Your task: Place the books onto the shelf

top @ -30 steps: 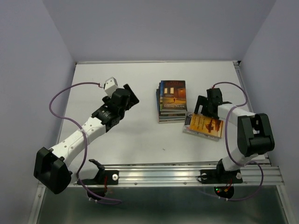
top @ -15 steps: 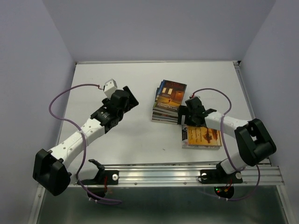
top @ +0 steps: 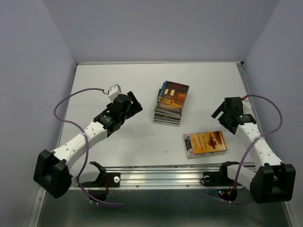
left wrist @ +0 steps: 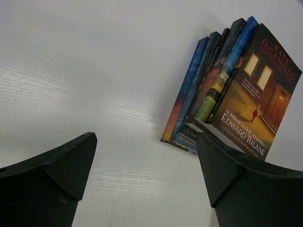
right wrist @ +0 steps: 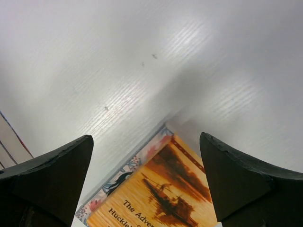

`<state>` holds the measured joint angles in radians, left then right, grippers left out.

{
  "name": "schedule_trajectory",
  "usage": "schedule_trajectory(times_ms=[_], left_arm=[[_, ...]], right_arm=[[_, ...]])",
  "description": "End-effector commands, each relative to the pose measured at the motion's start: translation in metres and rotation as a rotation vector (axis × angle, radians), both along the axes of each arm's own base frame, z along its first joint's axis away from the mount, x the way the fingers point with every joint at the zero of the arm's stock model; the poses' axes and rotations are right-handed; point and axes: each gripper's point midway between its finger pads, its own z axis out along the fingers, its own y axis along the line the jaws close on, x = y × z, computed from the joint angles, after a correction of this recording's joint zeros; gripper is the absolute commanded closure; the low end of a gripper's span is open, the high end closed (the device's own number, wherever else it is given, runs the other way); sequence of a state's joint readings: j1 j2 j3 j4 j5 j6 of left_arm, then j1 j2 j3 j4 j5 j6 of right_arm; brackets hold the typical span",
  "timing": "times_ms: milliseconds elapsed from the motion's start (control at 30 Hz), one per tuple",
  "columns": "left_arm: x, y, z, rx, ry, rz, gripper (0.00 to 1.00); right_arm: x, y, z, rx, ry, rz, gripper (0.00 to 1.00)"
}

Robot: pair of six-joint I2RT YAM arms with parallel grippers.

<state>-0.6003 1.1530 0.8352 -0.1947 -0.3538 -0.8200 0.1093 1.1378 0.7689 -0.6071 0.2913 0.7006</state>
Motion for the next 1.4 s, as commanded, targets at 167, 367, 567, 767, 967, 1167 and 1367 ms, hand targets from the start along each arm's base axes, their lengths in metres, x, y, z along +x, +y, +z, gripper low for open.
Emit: schedule_trajectory(times_ms=[167,367,567,767,967,1167,1367], left_arm=[[0.006,-0.022,-0.013,-0.032,0.027,-0.081,0.01],[0.006,-0.023,-0.007,-0.037,0.011,-0.094,0.01],[0.003,-0.012,0.003,-0.023,-0.026,-0.068,0.01],[-0.007,-0.007,-0.002,-0.044,-0.015,-0.057,0.01],[-0.02,0.003,-0.007,-0.047,0.015,-0.028,0.01],[-0.023,0.021,-0.007,-0.047,-0.009,0.05,0.01],[0.009,0.014,0.007,-0.073,-0.058,0.06,0.01]], right_arm=[[-0.064,-0.059,-0.032,0.046,0.171,-0.303,0.0],[-0.051,-0.007,-0.054,0.31,0.194,-0.109,0.0],[-0.088,0.066,-0.063,0.599,0.254,0.054,0.0],[-0.094,0.137,-0.055,0.709,0.231,0.178,0.0],[-0.091,0.215,-0.053,0.684,0.275,0.468,0.0],[-0.047,0.286,-0.039,0.563,0.196,0.712,0.0],[-0.003,0.249,-0.003,0.327,0.055,0.634,0.0]])
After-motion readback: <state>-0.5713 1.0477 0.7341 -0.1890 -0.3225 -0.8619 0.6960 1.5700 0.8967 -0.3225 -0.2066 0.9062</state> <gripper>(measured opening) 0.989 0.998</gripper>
